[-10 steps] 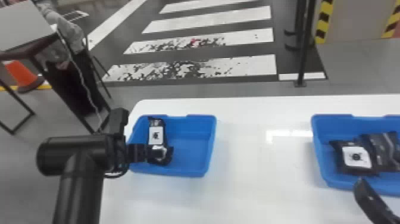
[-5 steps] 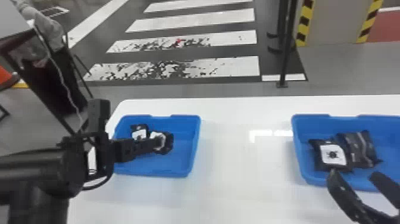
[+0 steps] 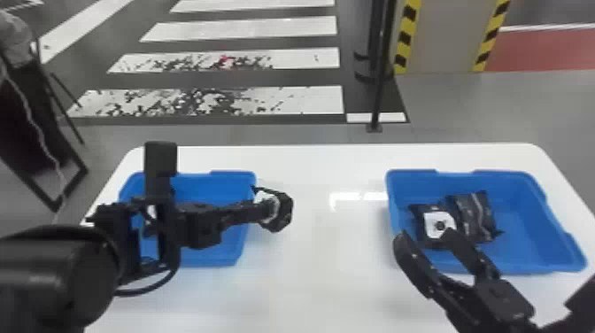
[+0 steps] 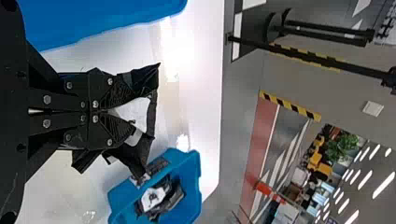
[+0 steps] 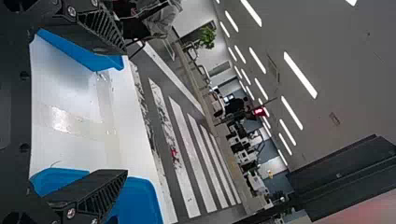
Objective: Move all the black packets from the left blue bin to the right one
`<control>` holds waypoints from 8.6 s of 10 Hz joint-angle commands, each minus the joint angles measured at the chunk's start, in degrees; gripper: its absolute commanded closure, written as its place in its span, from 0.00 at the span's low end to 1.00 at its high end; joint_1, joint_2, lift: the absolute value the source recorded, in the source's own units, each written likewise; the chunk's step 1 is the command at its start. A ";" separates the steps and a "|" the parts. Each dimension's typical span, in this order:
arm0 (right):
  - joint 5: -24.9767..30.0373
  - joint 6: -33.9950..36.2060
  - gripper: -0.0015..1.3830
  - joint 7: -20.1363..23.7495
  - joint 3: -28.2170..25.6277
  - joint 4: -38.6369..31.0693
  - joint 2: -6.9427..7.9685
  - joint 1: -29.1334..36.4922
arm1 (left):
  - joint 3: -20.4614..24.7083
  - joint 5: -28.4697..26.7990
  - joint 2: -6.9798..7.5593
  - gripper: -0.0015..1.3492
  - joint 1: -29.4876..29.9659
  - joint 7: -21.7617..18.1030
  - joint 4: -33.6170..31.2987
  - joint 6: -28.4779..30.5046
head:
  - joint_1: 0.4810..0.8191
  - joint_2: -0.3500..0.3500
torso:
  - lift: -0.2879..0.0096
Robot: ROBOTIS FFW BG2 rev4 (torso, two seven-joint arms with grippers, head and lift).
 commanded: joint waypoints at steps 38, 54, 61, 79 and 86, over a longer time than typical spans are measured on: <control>20.26 -10.96 0.10 -7.65 -13.33 9.95 0.91 -8.69 | 17.28 7.71 -2.05 0.13 10.21 2.11 -8.87 3.15 | 0.63 0.34 | 0.50; 8.26 -12.23 0.11 -6.95 -5.56 -2.14 0.91 12.26 | 12.37 -13.43 2.96 0.13 -20.44 14.15 33.46 5.69 | 0.63 0.87 | 0.50; 7.01 -10.82 0.12 -6.15 -5.56 -0.88 0.91 11.56 | 9.97 -15.26 3.75 0.65 -25.93 16.96 44.85 2.31 | 0.63 0.89 | 0.50; -5.10 -2.10 0.14 3.34 2.21 0.11 -2.39 -6.44 | -12.66 7.36 -1.17 0.89 -0.33 7.21 -6.76 -3.74 | 0.63 0.45 | 0.50; -7.50 -0.56 0.72 3.07 3.70 5.45 -3.27 -12.21 | -15.97 10.11 -1.79 0.89 -0.89 5.80 -6.76 -2.89 | 0.63 0.34 | 0.50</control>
